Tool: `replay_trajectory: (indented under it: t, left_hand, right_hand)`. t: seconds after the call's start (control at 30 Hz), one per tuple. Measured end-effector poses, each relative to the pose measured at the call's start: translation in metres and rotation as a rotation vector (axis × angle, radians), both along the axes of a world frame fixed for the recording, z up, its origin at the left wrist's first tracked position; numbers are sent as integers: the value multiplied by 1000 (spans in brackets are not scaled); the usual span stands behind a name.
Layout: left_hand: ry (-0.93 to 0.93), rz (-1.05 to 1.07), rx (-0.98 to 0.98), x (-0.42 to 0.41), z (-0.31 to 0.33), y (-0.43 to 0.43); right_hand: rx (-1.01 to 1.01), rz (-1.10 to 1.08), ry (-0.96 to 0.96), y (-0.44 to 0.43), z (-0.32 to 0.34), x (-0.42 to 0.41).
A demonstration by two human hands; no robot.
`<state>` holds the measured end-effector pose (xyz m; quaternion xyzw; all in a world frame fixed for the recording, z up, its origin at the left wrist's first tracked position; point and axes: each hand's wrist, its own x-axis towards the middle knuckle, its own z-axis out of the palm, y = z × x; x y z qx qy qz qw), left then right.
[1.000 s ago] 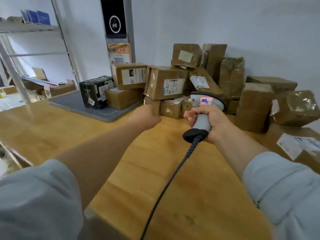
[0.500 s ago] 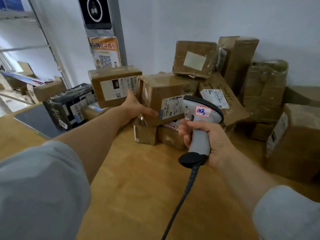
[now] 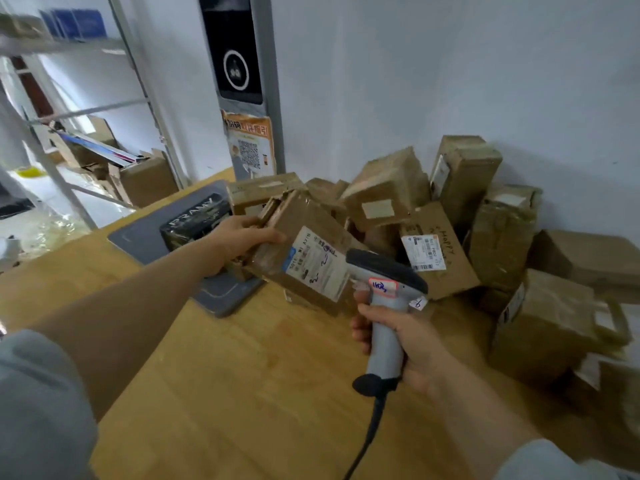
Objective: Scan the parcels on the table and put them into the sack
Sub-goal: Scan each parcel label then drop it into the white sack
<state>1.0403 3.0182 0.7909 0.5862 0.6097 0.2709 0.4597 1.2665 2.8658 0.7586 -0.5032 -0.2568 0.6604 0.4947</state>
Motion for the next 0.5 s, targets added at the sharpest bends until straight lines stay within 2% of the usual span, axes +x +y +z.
replay_trajectory:
  t: [0.23,0.4,0.5]
  left_hand:
    - [210,77,22,-76,78,-61]
    - [283,120,43,-122,94,-83]
    - [310,153,34,-147,98,-94]
  right_hand:
    - [109,176,-278,-48,45,-51]
    - [164,242,-485,-62,57,-104]
    - [205,271,-544,-64,62,-126]
